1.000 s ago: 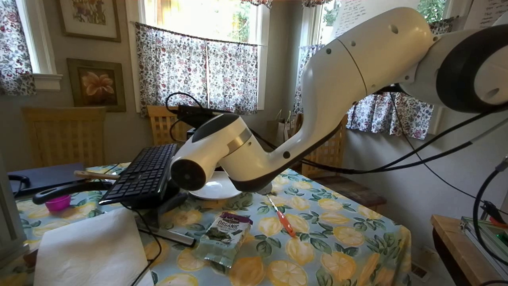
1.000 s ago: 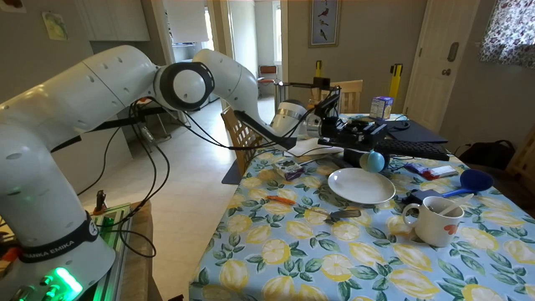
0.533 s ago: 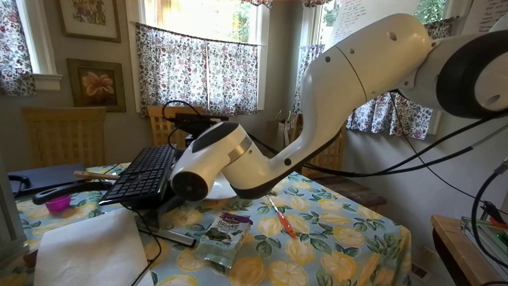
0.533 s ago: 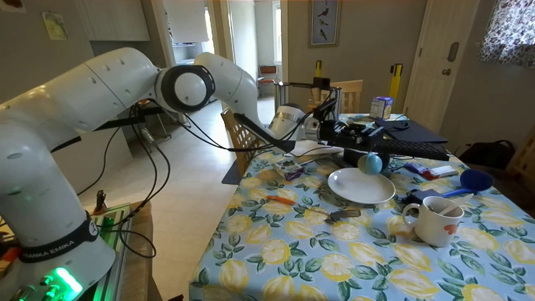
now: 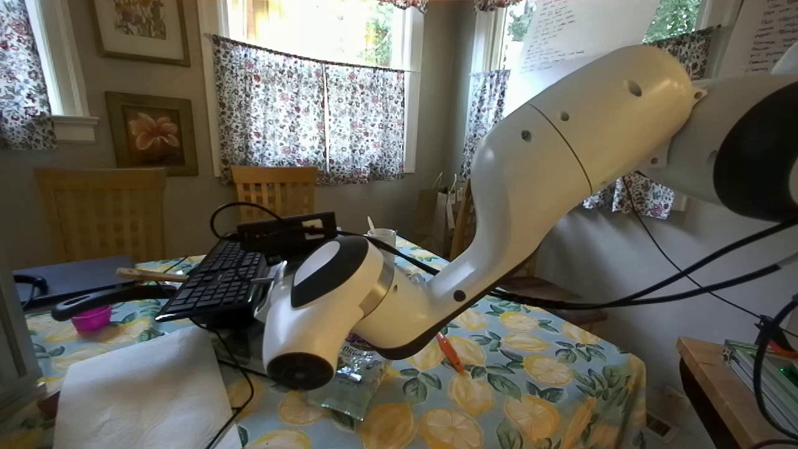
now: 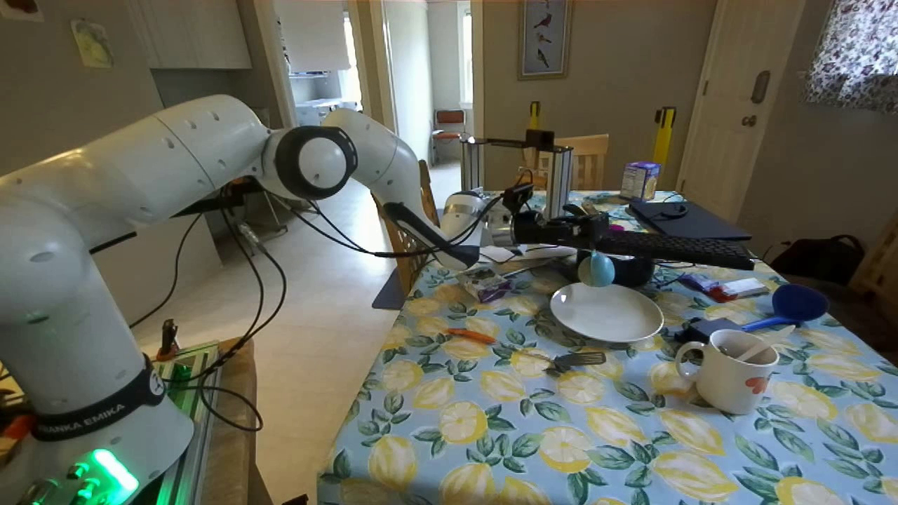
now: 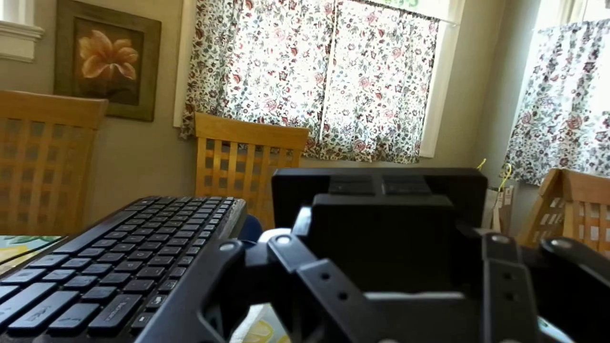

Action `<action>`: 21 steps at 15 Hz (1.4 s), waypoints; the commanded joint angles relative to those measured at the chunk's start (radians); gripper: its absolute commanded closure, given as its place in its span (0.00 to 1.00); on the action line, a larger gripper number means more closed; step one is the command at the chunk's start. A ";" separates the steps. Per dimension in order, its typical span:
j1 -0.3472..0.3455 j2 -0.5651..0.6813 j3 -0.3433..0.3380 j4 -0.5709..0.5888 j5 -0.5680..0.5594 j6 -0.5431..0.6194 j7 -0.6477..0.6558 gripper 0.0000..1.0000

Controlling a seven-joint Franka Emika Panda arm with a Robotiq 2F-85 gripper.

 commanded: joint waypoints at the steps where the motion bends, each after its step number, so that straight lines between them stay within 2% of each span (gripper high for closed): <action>1: -0.023 -0.013 0.015 0.000 -0.011 -0.023 -0.014 0.67; 10: -0.120 -0.080 0.073 -0.047 0.045 0.011 0.106 0.67; 11: -0.130 -0.080 0.085 -0.048 0.048 0.036 0.113 0.67; 12: -0.152 -0.064 0.110 -0.039 0.063 0.106 0.051 0.67; 13: -0.163 -0.060 0.122 -0.034 0.082 0.140 0.047 0.67; 15: -0.162 -0.076 0.118 -0.052 0.084 0.178 0.132 0.67; 16: -0.173 -0.063 0.126 -0.041 0.100 0.206 0.086 0.67; 18: -0.163 -0.108 0.107 -0.079 0.089 0.197 0.189 0.67; 21: -0.165 -0.125 0.107 -0.092 0.095 0.196 0.236 0.67</action>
